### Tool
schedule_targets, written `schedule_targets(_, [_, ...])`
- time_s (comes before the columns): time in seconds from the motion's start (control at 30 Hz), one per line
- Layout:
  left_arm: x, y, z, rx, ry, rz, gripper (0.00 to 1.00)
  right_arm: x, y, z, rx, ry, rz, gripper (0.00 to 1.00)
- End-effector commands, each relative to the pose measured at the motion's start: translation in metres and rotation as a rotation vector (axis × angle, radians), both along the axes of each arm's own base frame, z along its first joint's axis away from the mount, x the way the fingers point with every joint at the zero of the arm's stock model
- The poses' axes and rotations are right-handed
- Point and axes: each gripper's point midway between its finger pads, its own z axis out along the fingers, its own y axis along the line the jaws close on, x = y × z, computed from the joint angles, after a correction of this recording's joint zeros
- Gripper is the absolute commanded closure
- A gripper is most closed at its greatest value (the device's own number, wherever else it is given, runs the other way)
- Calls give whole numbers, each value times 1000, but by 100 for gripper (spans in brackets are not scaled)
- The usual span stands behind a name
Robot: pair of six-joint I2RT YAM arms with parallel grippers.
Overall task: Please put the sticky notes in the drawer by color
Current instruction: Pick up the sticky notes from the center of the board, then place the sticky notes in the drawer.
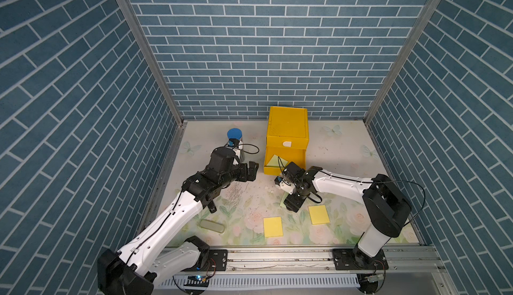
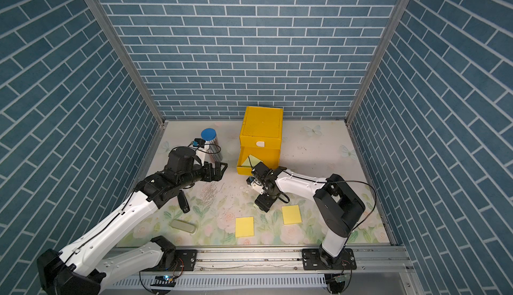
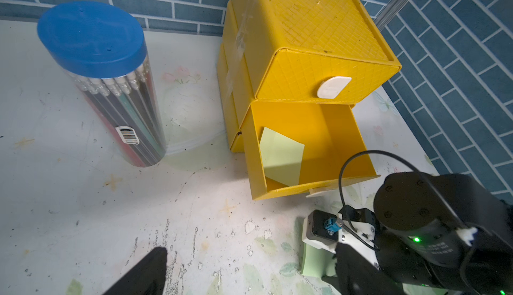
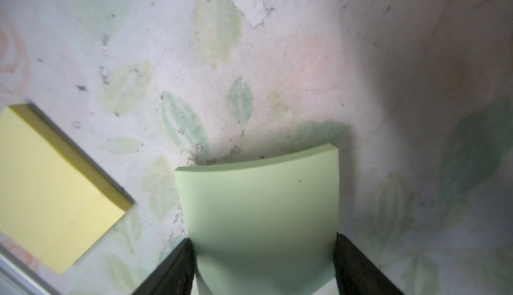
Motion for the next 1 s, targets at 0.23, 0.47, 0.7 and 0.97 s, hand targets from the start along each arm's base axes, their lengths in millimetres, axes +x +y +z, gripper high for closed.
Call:
schedule_targets(0.23, [1,-8,-5,-34,9,-16,2,-5,14,66,133,-15,-21,22])
schedule_targets(0.47, [1,2,19,-3,-31,13,2,4,30,122,220,-67,0,23])
schedule_targets(0.7, [-3,-1,30,-36,-33,0,2,44,28,155,261,-172,-64,22])
schedule_targets(0.97, [-8,-19,24,-72,-10,-59,2,102,3,138,208,-211,-167,22])
